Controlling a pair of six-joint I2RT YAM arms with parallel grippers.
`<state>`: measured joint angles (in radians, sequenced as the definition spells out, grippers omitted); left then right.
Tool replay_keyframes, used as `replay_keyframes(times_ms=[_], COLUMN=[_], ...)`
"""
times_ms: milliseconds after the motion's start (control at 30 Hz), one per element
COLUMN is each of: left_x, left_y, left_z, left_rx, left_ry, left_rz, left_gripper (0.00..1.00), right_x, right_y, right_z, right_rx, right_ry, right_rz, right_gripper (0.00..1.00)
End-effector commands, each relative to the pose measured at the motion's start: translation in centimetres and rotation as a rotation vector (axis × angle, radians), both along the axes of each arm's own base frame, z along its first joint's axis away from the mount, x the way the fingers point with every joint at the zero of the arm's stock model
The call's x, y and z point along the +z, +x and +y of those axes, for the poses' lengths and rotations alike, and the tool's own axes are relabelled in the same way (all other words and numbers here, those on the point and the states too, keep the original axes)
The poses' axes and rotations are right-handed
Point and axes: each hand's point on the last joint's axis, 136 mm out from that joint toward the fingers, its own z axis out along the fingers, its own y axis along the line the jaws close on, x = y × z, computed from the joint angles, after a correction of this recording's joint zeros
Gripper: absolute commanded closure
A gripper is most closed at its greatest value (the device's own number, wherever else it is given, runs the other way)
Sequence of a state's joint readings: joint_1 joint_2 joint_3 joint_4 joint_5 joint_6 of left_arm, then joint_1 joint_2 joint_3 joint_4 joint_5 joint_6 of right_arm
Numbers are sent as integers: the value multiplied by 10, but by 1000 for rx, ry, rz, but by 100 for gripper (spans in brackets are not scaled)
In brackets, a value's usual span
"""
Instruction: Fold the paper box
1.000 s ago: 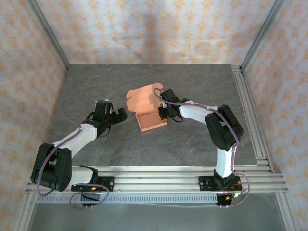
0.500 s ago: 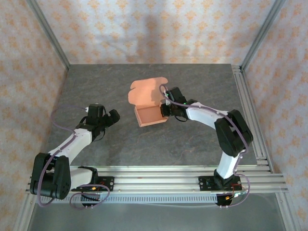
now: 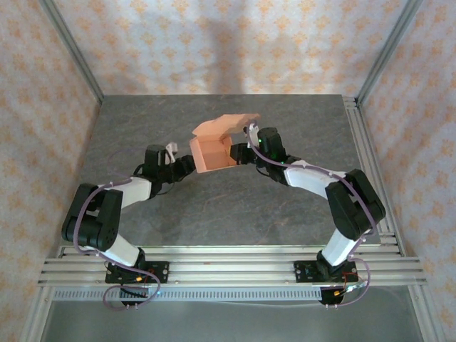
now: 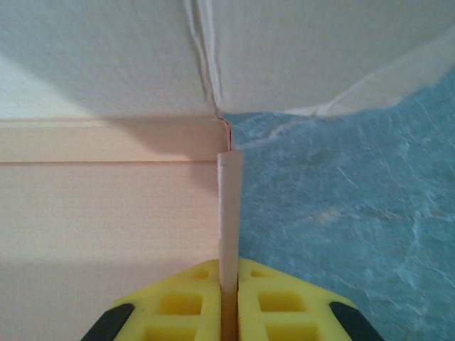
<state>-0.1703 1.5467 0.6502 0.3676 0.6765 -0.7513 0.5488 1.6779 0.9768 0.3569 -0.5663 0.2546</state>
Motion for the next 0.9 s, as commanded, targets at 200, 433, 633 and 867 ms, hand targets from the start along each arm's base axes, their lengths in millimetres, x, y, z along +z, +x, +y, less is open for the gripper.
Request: replay_keyframes(times_ms=[200,433,633,867], left_x=[68,73,81,96], left_y=[11,16,25,42], left_z=[-51,-65,-76,-83], left_rx=[-209,-235,-236,-215], left_ry=[-77,-111,-146,-221], left_rz=[-190,-194,-209,-231], left_gripper=[58,60,60,61], right_x=[28,20,7,-13], right_y=[-1,-3,-5,-10], right_z=[20,27,37,45], right_rx=[49,55,67,87], right_ry=[33,-58,-179,-373], right_rz=[-108,-144,-187,-267], right_gripper=[88,88,88,88])
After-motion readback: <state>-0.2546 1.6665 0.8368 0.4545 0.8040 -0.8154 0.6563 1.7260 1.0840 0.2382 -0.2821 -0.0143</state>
